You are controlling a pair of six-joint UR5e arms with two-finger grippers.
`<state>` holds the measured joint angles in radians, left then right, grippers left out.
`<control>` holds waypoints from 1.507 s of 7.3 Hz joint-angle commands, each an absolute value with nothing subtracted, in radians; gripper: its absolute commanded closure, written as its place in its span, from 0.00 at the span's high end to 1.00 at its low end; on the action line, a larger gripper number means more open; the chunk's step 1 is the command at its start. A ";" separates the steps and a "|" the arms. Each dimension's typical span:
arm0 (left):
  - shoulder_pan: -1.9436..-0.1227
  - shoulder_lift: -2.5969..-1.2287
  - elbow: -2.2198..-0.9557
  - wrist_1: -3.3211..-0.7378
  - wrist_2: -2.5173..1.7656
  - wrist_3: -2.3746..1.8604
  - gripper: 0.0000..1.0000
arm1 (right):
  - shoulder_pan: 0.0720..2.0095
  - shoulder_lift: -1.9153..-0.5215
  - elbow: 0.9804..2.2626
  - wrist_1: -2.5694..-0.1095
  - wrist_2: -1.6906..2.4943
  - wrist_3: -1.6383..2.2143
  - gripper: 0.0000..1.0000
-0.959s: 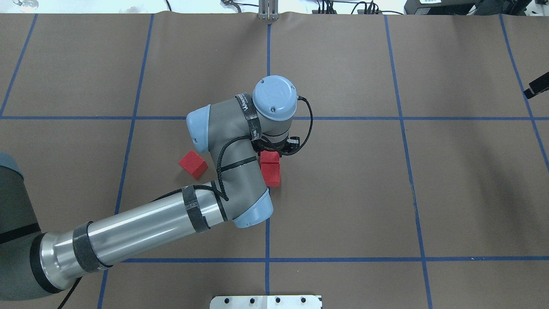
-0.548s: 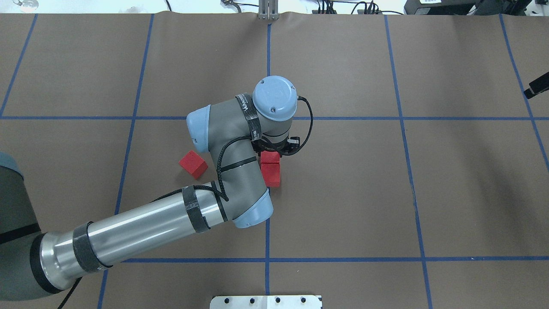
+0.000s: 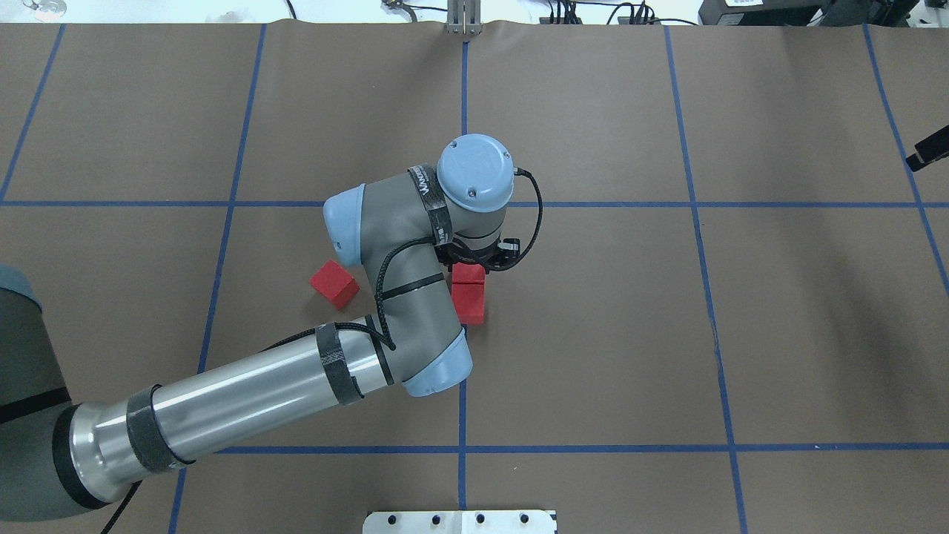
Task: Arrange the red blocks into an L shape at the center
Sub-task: 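Lower the cube against the center cube, farther from the robot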
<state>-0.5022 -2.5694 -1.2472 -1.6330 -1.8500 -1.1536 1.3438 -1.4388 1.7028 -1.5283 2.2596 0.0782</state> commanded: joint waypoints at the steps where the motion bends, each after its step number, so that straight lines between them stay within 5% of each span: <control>1: -0.502 -2.569 -1.247 -1.634 -1.850 -1.152 0.41 | 1.344 -1.439 1.703 -1.529 2.260 0.078 1.00; 11: -0.502 -2.569 -1.247 -1.634 -1.850 -1.150 0.62 | 1.344 -1.436 1.703 -1.529 2.260 0.078 1.00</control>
<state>-0.5016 -2.5683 -1.2471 -1.6337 -1.8500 -1.1492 1.3438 -1.4358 1.7027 -1.5294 2.2595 0.0782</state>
